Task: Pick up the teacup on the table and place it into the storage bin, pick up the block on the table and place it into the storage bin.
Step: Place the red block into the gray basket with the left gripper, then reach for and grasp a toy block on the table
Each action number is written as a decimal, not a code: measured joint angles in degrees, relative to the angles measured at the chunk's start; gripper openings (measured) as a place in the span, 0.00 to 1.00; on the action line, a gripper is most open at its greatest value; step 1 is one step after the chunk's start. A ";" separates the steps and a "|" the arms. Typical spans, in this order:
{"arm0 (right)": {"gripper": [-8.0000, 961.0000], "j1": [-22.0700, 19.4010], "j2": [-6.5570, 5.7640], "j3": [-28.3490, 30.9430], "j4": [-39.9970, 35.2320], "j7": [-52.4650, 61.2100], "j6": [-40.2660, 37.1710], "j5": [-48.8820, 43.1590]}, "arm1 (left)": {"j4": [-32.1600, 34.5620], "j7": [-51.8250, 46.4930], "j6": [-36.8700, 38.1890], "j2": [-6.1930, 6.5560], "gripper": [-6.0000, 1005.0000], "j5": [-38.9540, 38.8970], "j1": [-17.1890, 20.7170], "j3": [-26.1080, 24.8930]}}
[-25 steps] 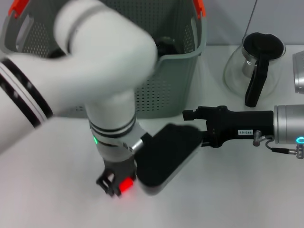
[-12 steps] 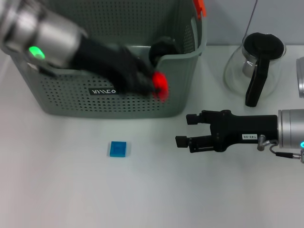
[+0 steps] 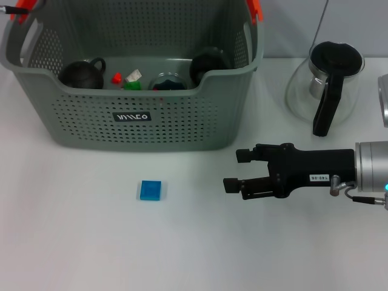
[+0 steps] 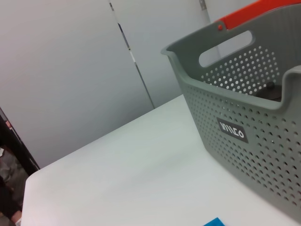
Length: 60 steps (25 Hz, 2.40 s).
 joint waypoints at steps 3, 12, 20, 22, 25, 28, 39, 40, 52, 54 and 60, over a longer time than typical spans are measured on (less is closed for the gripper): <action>0.96 0.00 -0.05 0.00 -0.07 0.09 -0.32 0.00 | -2.93 -0.89 -4.62 0.24 0.49 0.04 -0.25 2.02; 0.96 0.00 -0.23 0.01 -0.07 0.03 -0.54 0.01 | -0.16 -2.83 -5.27 -0.12 0.75 -0.87 0.80 2.49; 0.96 -0.06 -0.60 0.32 -0.04 -0.08 -0.53 0.02 | 17.80 5.22 19.49 -2.14 0.92 -16.02 10.56 3.15; 0.96 -0.03 -0.72 0.36 -0.04 -0.04 -0.43 0.01 | 20.40 9.45 27.05 -3.02 0.92 -16.64 12.30 3.56; 0.96 0.10 -0.81 0.37 -0.02 0.04 -0.10 0.01 | 22.65 17.19 35.27 -4.12 0.92 -15.67 15.32 6.06; 0.96 0.35 -0.80 0.36 0.18 0.03 0.14 0.00 | 23.25 22.97 36.26 -4.65 0.92 -12.79 18.89 11.58; 0.96 0.32 -0.76 0.36 0.28 0.33 0.19 0.00 | 11.11 30.31 15.30 -8.56 0.92 6.15 19.25 23.26; 0.96 0.23 -0.76 0.36 0.28 0.33 0.18 0.00 | 10.13 30.17 12.86 -8.60 0.92 7.05 19.29 24.82; 0.96 0.02 -0.75 0.36 0.50 0.13 0.08 0.01 | 1.00 28.87 3.05 -8.61 0.92 12.48 16.44 30.31; 0.96 0.00 -0.75 0.36 0.48 0.09 0.07 0.01 | -0.66 28.87 2.27 -8.54 0.92 12.96 15.87 30.38; 0.96 0.00 -0.78 0.36 0.44 -0.06 0.07 0.01 | -3.82 28.88 0.22 -8.65 0.92 14.22 14.83 30.64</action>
